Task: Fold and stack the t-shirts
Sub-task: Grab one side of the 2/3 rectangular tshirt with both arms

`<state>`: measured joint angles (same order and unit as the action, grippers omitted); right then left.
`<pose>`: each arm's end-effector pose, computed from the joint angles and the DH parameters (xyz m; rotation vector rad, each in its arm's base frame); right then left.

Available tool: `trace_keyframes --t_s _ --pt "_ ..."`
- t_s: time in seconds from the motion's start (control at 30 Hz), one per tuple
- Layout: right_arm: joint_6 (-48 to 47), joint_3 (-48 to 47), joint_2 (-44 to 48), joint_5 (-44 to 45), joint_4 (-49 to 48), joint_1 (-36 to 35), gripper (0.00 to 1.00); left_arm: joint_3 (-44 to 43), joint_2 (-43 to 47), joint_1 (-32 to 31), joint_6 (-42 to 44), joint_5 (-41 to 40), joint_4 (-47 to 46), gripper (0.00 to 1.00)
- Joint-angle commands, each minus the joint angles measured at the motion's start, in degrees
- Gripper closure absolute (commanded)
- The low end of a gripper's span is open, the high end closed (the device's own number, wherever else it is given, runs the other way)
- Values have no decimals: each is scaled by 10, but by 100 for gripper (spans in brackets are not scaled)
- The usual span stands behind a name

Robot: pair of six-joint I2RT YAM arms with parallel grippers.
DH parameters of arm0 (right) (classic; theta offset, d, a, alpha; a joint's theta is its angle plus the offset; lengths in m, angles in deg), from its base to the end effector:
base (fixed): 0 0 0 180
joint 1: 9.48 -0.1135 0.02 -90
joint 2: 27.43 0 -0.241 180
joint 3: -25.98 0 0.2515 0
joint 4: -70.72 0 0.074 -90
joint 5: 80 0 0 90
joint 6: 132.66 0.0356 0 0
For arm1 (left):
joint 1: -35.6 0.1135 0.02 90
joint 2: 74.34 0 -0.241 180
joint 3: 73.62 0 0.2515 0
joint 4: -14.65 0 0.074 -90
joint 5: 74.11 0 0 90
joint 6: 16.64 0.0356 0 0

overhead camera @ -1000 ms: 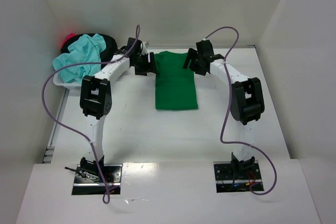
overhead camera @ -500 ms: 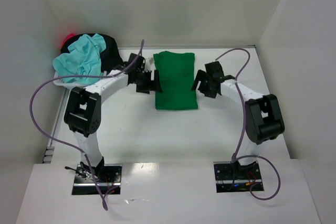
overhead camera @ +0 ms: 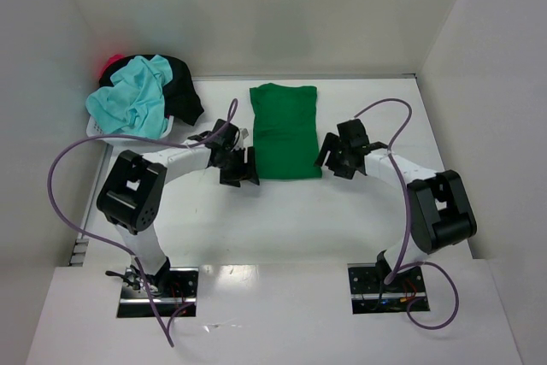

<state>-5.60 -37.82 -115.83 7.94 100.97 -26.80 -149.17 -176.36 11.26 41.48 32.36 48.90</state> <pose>0.2908 0.0920 0.1601 0.4279 2.5452 0.4148 0.3131 -0.1527 0.1428 -0.0769 2.7437 -0.6877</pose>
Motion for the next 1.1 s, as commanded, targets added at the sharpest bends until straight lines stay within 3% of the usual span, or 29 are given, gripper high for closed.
trace_keyframes --t_s 0.0,0.37,0.5,0.77,1.07 --pt "-1 3 -1 4 -41 -4 22 -13 6 -4 -13 -6 -43 25" --pt "-6 -14 -55 -1 -63 -4 32 -50 -20 -4 -13 10 -43 26" --pt "-6 -19 -78 -14 -63 -4 40 -61 -51 -4 -13 10 -48 32" --pt "-6 -25 -102 -19 -74 -4 62 -61 -77 -4 -13 10 -48 51" --pt "5 -19 -114 -30 -84 -4 98 -66 -88 -4 -13 5 -48 91"
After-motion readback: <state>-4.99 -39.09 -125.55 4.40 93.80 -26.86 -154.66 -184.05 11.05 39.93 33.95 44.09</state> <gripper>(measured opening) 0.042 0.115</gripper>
